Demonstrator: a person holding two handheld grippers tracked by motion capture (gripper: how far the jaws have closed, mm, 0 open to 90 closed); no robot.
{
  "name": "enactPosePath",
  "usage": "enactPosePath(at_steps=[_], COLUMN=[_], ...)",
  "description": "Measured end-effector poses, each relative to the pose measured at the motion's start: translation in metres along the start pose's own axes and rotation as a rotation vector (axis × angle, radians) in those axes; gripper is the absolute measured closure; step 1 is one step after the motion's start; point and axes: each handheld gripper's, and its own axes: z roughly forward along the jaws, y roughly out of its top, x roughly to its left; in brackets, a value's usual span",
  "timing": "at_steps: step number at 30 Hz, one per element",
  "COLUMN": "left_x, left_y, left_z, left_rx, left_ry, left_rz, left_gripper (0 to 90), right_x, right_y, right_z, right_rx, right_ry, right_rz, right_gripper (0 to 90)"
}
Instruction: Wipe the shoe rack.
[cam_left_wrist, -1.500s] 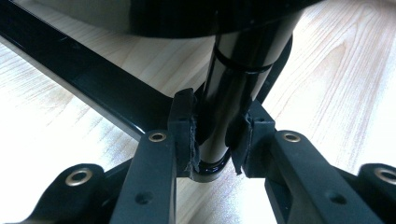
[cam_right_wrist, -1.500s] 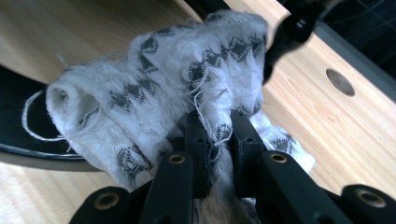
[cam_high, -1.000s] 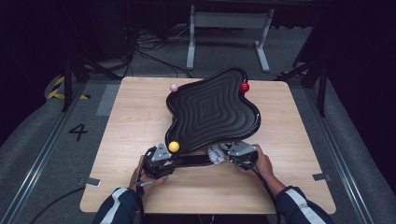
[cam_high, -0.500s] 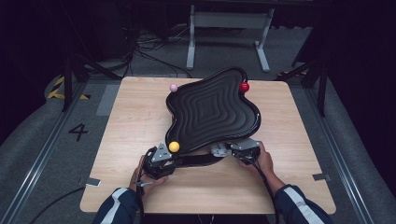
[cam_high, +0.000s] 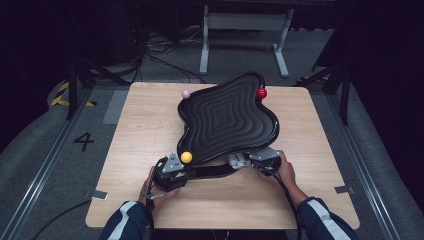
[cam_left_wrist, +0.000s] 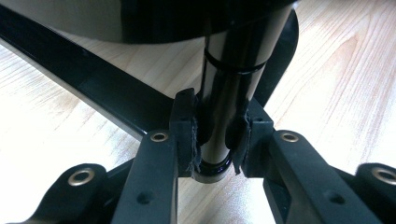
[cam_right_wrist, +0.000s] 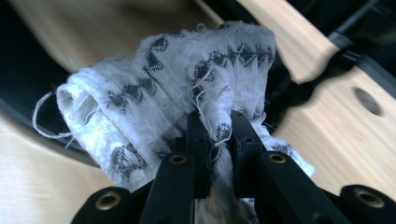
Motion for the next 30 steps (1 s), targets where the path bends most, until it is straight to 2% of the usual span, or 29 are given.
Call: enactPosePath(at_steps=[3,4,5,6,7,11,16,17,21,25,28,30], left_x=[0.000,-0.001,-0.002,-0.004,-0.004,-0.004,-0.004,-0.005,-0.004,-0.004,-0.005,-0.005], left_y=[0.000,0.001,0.002,0.002,0.003,0.003,0.003,0.003,0.003,0.003,0.003,0.003], left_z=[0.000,0.001,0.001,0.002,0.002,0.002,0.002,0.002,0.002,0.002,0.002,0.003], left_rx=[0.004,0.008,0.005,0.005,0.012,0.014,0.008,0.010,0.010,0.011,0.010,0.006], left_ry=[0.004,0.013,0.021,0.028,0.039,0.039,0.035,0.035,0.027,0.027,0.031,0.029], left_rz=[0.005,0.000,-0.003,-0.007,0.005,0.003,-0.006,-0.017,0.000,-0.001,0.001,-0.001], left_gripper=[72.3,72.2,72.1,72.1,72.1,72.1,72.1,72.1,72.1,72.1,72.1,72.2], right_x=[0.016,0.021,0.027,0.031,0.033,0.041,0.047,0.046,0.040,0.024,0.009,0.004], right_y=[0.006,0.008,0.011,0.012,0.013,0.018,0.021,0.021,0.018,0.010,0.003,0.000], right_z=[0.003,0.003,0.004,0.004,0.004,0.004,0.004,0.004,0.004,0.004,0.004,0.003], right_rx=[-0.008,-0.012,-0.019,-0.027,-0.035,-0.050,-0.062,-0.060,-0.049,-0.028,-0.012,-0.007], right_ry=[0.028,0.025,0.016,0.022,0.035,0.088,0.121,0.122,0.115,0.076,0.048,0.016], right_rz=[-0.048,-0.067,-0.114,-0.123,-0.127,-0.109,-0.100,-0.100,-0.096,-0.072,-0.029,-0.018], right_gripper=[81.2,81.2,81.2,81.3,81.3,81.3,81.2,81.2,81.1,81.2,81.0,81.0])
